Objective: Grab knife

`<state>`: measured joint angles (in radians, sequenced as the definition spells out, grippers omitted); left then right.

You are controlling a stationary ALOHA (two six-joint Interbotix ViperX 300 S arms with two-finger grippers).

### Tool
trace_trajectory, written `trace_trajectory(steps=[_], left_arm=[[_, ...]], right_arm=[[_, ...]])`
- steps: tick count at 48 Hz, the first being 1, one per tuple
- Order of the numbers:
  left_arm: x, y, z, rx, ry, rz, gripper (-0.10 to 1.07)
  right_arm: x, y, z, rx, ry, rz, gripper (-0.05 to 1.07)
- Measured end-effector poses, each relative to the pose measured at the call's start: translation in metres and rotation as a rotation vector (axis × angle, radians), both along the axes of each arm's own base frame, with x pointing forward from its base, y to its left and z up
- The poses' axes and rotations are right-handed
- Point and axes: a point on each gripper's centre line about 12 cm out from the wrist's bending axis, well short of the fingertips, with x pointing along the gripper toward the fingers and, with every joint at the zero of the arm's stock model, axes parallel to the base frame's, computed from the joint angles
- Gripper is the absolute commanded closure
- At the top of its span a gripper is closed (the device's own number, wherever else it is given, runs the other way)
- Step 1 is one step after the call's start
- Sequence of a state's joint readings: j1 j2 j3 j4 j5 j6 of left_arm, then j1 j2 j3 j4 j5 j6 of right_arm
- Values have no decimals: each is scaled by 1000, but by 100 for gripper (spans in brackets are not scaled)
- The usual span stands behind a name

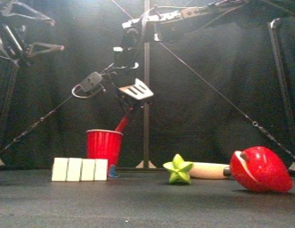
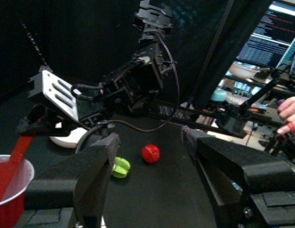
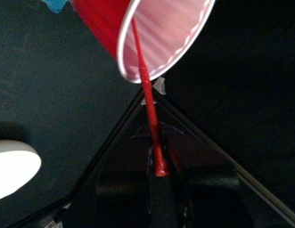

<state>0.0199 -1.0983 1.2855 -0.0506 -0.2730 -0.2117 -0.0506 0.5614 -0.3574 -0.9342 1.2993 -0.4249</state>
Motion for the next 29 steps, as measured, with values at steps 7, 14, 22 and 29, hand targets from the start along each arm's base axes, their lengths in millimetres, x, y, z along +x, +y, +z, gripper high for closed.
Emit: trace_trajectory(steps=[7, 14, 22, 29], left_arm=[[0, 1, -2, -2, 5, 5, 4], [0, 2, -1, -14, 3, 12, 4], [0, 2, -2, -15, 6, 12, 4], [0, 2, -2, -15, 4, 12, 4]], right_arm=[[2, 0, 5, -1, -15, 0, 67], [4, 2, 9, -3, -21, 2, 68], [4, 4, 10, -4, -22, 2, 68], [4, 5, 10, -3, -18, 0, 68]])
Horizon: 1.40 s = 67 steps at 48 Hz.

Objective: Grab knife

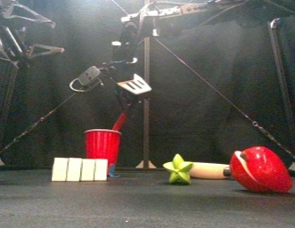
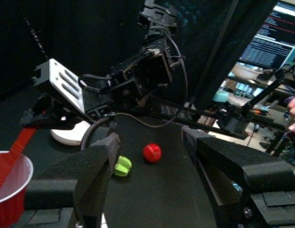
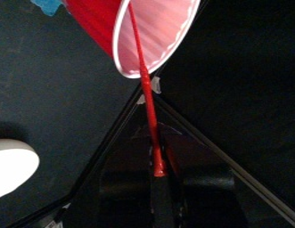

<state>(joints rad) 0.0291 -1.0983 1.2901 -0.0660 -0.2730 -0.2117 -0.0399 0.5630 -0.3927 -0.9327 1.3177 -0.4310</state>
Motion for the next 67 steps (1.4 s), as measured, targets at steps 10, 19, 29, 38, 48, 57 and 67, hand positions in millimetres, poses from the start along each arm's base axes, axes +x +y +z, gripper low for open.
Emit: trace_trajectory(steps=[10, 19, 29, 38, 48, 57, 67], left_arm=[[0, 0, -2, 0, 5, 2, 4], [0, 0, -1, 0, 3, 0, 4], [0, 0, -1, 0, 5, 1, 4], [0, 0, -6, -4, 20, 2, 4], [-1, 1, -6, -19, 16, 5, 4], [0, 1, -6, 0, 17, 4, 4], [-1, 0, -11, 44, 29, -1, 4]], right_arm=[[-4, 1, 8, -2, -5, -13, 68], [-15, 10, 29, -3, -33, 0, 68], [-29, 19, 30, -2, -19, -8, 68], [-46, 24, 41, 47, -61, -62, 68], [-65, 37, 59, 61, -168, -91, 68], [-72, 47, 66, 46, -224, -81, 68], [-81, 55, 70, 86, -302, -124, 68]])
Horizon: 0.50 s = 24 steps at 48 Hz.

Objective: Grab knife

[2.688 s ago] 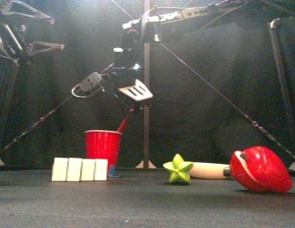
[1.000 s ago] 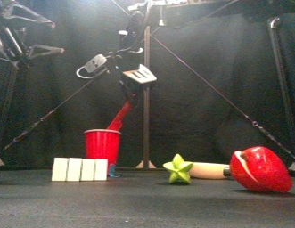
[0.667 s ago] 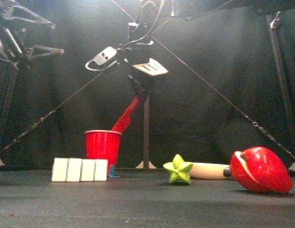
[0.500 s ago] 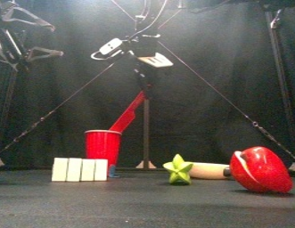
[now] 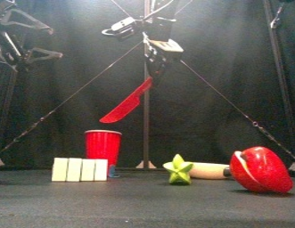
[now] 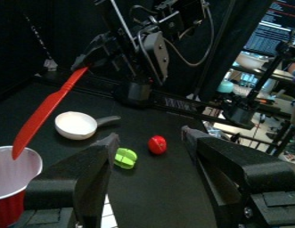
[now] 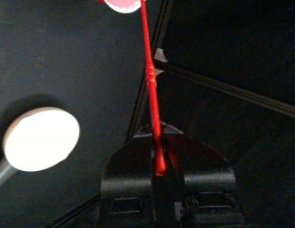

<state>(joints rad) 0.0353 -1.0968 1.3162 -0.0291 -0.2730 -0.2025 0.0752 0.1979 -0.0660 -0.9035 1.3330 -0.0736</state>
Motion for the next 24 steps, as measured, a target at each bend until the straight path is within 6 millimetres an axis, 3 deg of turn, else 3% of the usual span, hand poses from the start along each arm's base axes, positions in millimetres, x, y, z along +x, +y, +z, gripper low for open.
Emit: trace_trajectory(steps=[8, 24], left_arm=[[0, 0, 0, 6, -3, 2, 4], [0, 1, 3, 13, -32, 4, 5]], right_arm=[[-14, 10, -2, 37, -90, -37, 68], [-51, 40, -7, 191, -437, -16, 67]])
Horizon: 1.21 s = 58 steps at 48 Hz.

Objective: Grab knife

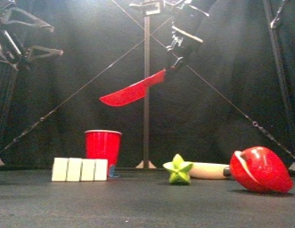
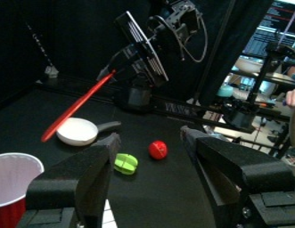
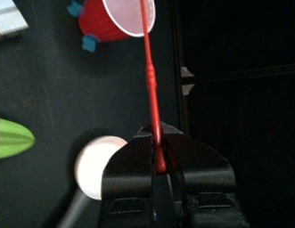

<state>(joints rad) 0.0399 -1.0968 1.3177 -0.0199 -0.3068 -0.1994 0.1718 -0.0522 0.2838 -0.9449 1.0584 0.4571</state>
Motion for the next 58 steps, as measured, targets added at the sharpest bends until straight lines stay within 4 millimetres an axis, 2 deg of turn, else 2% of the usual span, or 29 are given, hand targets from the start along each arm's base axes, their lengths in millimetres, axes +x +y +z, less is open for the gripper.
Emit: trace_trajectory(steps=[10, 21, 31, 39, 49, 58], left_arm=[[1, -1, -9, 17, -10, -4, 5], [12, -2, -22, 24, 10, -17, 5], [22, -5, -33, -8, 53, -35, 5], [21, -27, -43, -32, 90, -141, 5], [21, -40, -38, 15, 65, -215, 5], [21, -42, -35, 42, 39, -229, 5]], right_arm=[[-17, 23, -16, 83, -184, 24, 67], [-33, 43, -21, 186, -361, 16, 67], [-51, 61, -34, 277, -459, -10, 67], [-72, 78, -48, 373, -533, -25, 67], [-91, 79, -40, 417, -655, 25, 67], [-104, 77, -53, 493, -660, 60, 67]])
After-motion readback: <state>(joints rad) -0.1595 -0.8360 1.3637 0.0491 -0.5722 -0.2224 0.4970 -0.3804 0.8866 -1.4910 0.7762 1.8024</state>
